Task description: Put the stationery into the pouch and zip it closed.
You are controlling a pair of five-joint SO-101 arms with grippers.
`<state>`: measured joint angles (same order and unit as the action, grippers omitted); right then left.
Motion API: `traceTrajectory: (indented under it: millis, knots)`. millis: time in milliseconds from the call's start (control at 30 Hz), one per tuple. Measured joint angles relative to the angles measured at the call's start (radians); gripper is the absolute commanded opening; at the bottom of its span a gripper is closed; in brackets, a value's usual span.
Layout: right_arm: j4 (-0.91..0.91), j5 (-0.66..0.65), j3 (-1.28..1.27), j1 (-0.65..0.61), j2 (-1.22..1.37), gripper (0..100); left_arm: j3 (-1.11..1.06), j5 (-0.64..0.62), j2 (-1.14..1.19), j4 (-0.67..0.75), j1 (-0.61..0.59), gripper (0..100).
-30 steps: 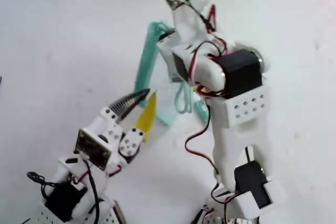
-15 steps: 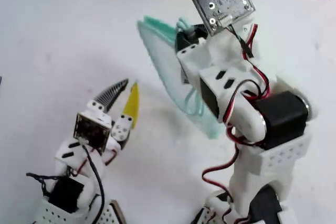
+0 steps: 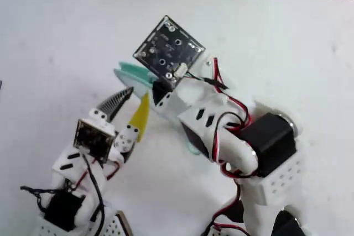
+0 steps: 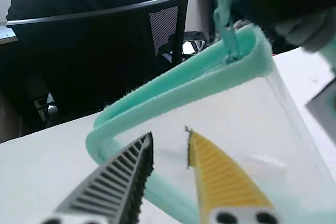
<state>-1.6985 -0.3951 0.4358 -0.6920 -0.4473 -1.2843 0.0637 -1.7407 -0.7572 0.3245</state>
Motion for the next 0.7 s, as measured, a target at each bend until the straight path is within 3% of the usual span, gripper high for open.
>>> traceTrajectory:
  millis: [200,700]
  knots:
    - [0.000,-0.003,-0.046,-0.058,-0.018,1.7,0.048,0.014,-0.011,-0.066,-0.005,20]
    - [0.000,-0.011,-0.147,-0.160,-0.140,1.7,-0.101,0.084,0.003,0.137,-0.210,20]
